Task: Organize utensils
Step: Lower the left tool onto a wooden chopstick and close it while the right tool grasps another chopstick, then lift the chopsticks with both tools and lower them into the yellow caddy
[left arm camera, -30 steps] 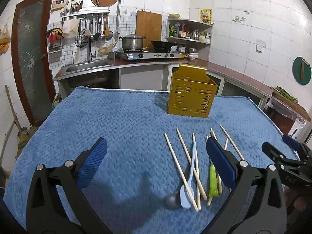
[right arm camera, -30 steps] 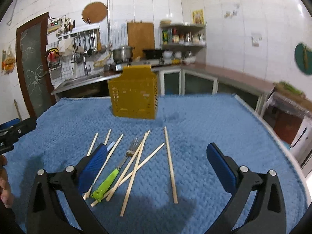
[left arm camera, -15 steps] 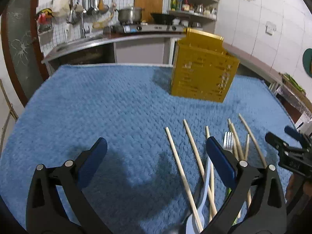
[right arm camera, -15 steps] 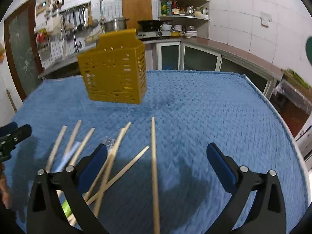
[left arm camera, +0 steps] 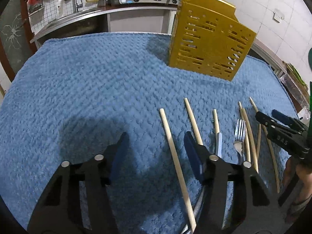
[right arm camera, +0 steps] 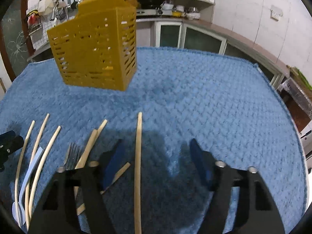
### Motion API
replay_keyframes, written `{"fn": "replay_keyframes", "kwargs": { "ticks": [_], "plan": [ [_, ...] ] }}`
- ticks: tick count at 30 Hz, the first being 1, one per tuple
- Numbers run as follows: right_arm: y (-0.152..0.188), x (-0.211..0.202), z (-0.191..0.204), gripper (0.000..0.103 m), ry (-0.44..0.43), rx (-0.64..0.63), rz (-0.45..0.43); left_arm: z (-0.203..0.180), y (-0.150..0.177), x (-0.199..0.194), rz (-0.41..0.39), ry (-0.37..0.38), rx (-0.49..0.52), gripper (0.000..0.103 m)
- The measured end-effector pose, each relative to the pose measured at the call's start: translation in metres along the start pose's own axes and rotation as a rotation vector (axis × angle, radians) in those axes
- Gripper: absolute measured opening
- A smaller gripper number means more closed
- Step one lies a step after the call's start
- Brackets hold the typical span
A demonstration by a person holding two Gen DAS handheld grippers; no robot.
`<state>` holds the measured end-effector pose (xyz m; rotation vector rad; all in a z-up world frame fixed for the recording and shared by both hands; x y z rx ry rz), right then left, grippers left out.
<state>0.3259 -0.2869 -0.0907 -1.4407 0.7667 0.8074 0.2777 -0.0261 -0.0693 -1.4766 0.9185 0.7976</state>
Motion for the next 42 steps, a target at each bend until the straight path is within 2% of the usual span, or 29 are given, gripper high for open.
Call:
{"fn": "replay_keyframes", "kwargs": {
  "ticks": [4, 6, 8, 10, 15, 22, 27, 29, 32, 42],
  "plan": [
    [-0.002, 0.005, 0.003, 0.048, -0.01, -0.002, 0.012, -0.007, -0.003, 0.005, 0.031, 0.013, 0.013, 0.04],
    [-0.003, 0.006, 0.005, 0.041, -0.026, -0.003, 0.019, -0.011, -0.004, 0.01, 0.056, 0.023, 0.021, 0.028],
    [-0.005, 0.006, 0.006, 0.037, -0.031, 0.001, 0.026, -0.013, -0.006, 0.013, 0.065, 0.016, 0.025, 0.027],
    [-0.008, 0.006, 0.007, 0.025, -0.046, 0.002, 0.035, -0.013, -0.009, 0.015, 0.063, 0.01, 0.027, 0.024],
    [-0.013, 0.009, 0.008, 0.023, -0.045, -0.008, 0.057, -0.013, -0.017, 0.021, 0.084, -0.002, 0.043, 0.009],
    [-0.017, 0.01, 0.011, 0.024, -0.024, -0.018, 0.084, -0.019, -0.025, 0.028, 0.091, -0.022, 0.082, 0.005],
    [-0.021, 0.012, 0.008, 0.023, -0.04, -0.001, 0.117, -0.02, -0.026, 0.03, 0.092, -0.018, 0.087, 0.004],
    [-0.022, 0.012, 0.011, 0.02, -0.032, -0.012, 0.117, -0.02, -0.027, 0.03, 0.095, -0.014, 0.084, 0.004],
    [-0.023, 0.01, 0.011, 0.006, -0.052, 0.001, 0.125, -0.018, -0.029, 0.031, 0.101, -0.002, 0.079, 0.004],
    [-0.023, -0.015, 0.002, 0.006, -0.122, 0.057, 0.051, -0.009, -0.035, 0.011, 0.044, 0.071, 0.052, 0.004]
  ]
}}
Point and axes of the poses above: each gripper's, at about its wrist camera, not at the fingertips, and x roughly the way its jaws point, z to its left, y to its underside, the point moved 4 cm from there along x, roughly the way its jaws point, and after that the axes turned 9 degrees about z, right-handed, at the moved point
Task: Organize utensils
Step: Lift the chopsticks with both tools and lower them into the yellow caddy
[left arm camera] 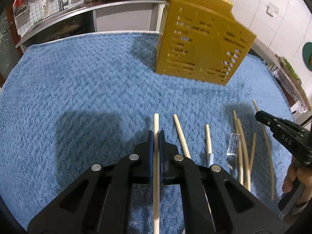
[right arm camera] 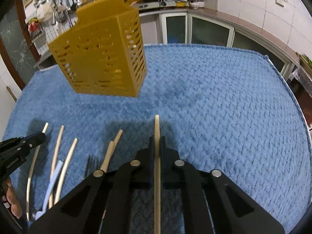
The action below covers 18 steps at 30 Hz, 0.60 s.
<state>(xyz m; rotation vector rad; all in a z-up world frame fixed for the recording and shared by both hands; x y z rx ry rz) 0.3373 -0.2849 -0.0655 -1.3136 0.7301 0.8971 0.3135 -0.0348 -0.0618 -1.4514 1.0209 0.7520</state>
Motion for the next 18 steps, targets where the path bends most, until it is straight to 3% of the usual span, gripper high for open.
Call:
{"fn": "replay_keyframes", "kwargs": {
  "ticks": [7, 18],
  "plan": [
    [-0.006, -0.028, 0.001, 0.006, -0.066, 0.026, -0.108, 0.004, -0.007, -0.032, -0.075, 0.089, -0.016, 0.004],
    [-0.011, -0.046, 0.004, 0.006, -0.156, 0.073, -0.183, 0.008, -0.015, -0.06, -0.15, 0.17, -0.007, 0.004]
  ]
}}
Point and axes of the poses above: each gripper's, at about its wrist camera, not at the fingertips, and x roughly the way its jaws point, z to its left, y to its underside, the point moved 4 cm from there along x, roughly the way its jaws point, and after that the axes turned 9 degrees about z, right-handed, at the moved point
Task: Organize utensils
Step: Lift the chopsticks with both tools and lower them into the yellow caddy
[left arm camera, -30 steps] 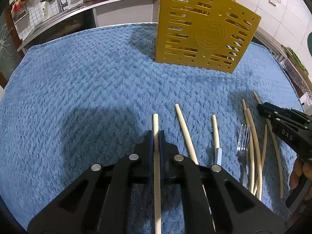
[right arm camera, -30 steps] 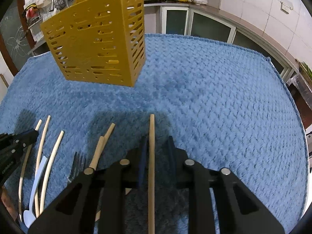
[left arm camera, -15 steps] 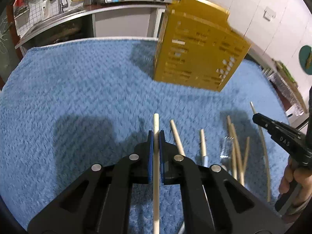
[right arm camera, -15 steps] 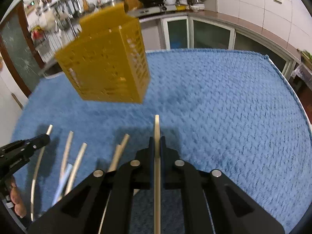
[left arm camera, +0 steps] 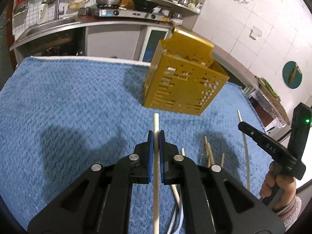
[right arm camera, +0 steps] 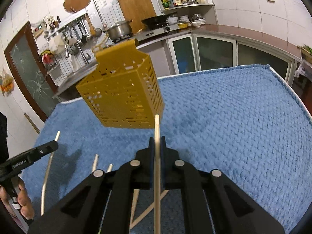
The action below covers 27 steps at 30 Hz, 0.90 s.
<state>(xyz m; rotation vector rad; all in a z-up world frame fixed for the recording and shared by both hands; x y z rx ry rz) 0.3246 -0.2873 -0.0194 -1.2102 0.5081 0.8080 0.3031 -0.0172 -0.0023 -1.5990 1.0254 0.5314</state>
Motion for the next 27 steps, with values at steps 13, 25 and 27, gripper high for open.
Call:
{"fn": "replay_keyframes", "kwargs": {
  "ticks": [13, 25, 27],
  "plan": [
    [-0.024, -0.038, 0.016, 0.006, -0.043, -0.028, -0.195, -0.018, -0.036, -0.04, -0.185, 0.092, 0.053, 0.004],
    [-0.083, -0.072, 0.043, 0.006, -0.082, -0.062, -0.425, -0.037, -0.085, -0.069, -0.342, 0.112, 0.105, 0.004],
    [-0.098, -0.078, 0.047, 0.006, -0.093, -0.063, -0.484, -0.041, -0.096, -0.08, -0.375, 0.109, 0.118, 0.004]
  ]
}}
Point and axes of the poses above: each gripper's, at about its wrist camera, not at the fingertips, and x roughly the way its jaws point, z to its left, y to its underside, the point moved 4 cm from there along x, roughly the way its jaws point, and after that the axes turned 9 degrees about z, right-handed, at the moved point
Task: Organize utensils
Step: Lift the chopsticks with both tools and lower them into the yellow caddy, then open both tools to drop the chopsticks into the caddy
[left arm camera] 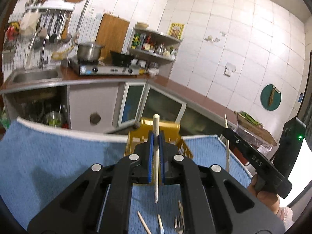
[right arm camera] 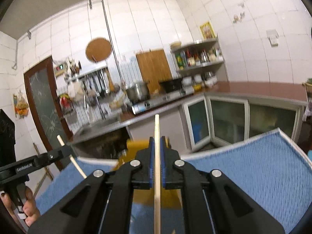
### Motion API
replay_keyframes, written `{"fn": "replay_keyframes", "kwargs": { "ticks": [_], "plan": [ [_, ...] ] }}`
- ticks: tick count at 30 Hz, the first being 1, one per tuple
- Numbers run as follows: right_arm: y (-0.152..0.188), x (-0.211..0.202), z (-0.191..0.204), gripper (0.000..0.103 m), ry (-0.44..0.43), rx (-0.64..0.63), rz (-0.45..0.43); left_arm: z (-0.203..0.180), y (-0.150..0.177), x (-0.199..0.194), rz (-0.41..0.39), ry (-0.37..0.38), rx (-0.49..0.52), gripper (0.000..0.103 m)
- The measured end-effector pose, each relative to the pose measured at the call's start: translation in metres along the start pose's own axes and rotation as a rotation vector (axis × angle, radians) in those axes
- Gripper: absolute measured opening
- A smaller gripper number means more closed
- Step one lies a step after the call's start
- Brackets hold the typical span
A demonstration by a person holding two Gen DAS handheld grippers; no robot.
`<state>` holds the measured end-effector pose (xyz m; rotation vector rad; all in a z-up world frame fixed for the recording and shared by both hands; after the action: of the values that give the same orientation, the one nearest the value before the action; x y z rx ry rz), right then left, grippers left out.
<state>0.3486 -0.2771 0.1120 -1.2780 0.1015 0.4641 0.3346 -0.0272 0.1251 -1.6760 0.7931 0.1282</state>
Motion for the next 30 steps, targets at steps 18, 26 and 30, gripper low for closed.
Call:
{"fn": "replay_keyframes", "kwargs": {
  "ticks": [18, 26, 30],
  "plan": [
    [-0.079, 0.043, 0.001, 0.006, 0.086, 0.07, -0.335, -0.019, -0.088, -0.014, -0.125, -0.068, 0.07, 0.004],
    [-0.08, 0.064, -0.004, 0.006, 0.151, 0.082, -0.388, -0.018, -0.071, 0.03, -0.105, -0.138, 0.129, 0.004],
    [-0.069, 0.074, -0.004, 0.006, 0.178, 0.055, -0.382, -0.009, -0.058, 0.053, -0.062, -0.152, 0.123, 0.004]
  ]
}}
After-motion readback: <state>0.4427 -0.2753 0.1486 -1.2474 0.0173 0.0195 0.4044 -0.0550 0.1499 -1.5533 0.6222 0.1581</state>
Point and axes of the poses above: each gripper's, at about its wrist camera, not at the fingertips, and x roughly the way its jaws point, z to its left, y to its underside, the point moved 4 cm from there along x, roughly the way its jaws point, and after that the axes turned 9 degrees about z, right-handed, at the moved point
